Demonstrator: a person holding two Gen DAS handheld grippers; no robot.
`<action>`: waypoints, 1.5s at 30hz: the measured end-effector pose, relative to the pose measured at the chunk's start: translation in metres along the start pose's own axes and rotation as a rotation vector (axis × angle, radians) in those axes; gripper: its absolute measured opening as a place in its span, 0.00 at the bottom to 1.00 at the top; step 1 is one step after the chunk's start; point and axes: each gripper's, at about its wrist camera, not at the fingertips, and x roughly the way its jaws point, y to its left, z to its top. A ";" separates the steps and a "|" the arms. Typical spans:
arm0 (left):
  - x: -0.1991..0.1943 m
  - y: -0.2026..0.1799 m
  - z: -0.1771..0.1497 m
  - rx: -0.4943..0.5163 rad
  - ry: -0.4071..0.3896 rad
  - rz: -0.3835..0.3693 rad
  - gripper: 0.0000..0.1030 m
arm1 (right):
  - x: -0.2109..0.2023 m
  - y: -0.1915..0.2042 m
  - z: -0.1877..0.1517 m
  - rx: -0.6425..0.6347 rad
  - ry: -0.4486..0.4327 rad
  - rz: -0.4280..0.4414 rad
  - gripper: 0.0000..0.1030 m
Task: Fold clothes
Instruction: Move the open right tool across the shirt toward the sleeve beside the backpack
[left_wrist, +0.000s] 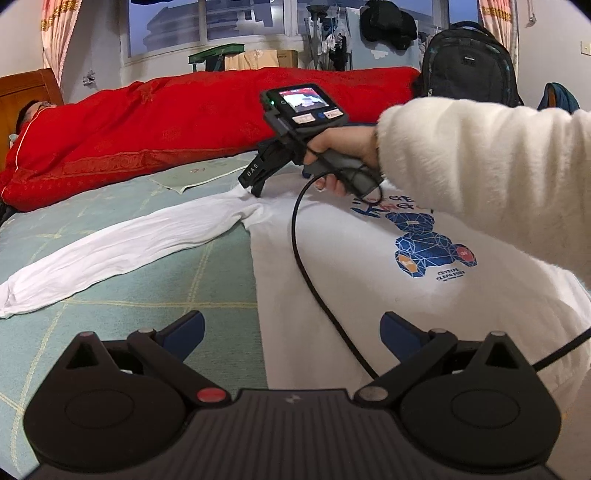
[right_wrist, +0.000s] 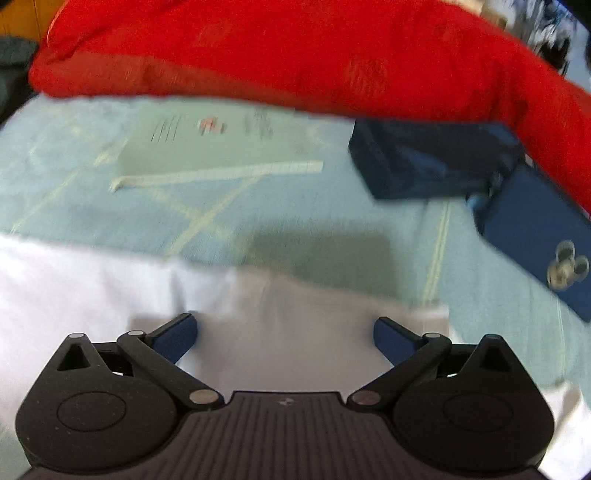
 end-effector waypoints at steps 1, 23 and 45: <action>0.000 0.001 0.000 0.001 0.000 0.001 0.98 | 0.001 -0.001 0.003 0.007 -0.015 -0.009 1.00; -0.011 -0.006 0.002 0.022 -0.007 -0.062 0.98 | -0.020 0.003 -0.001 0.050 -0.129 0.083 1.00; -0.016 -0.043 0.003 0.081 0.042 -0.161 0.98 | -0.151 -0.129 -0.190 0.163 -0.045 -0.021 1.00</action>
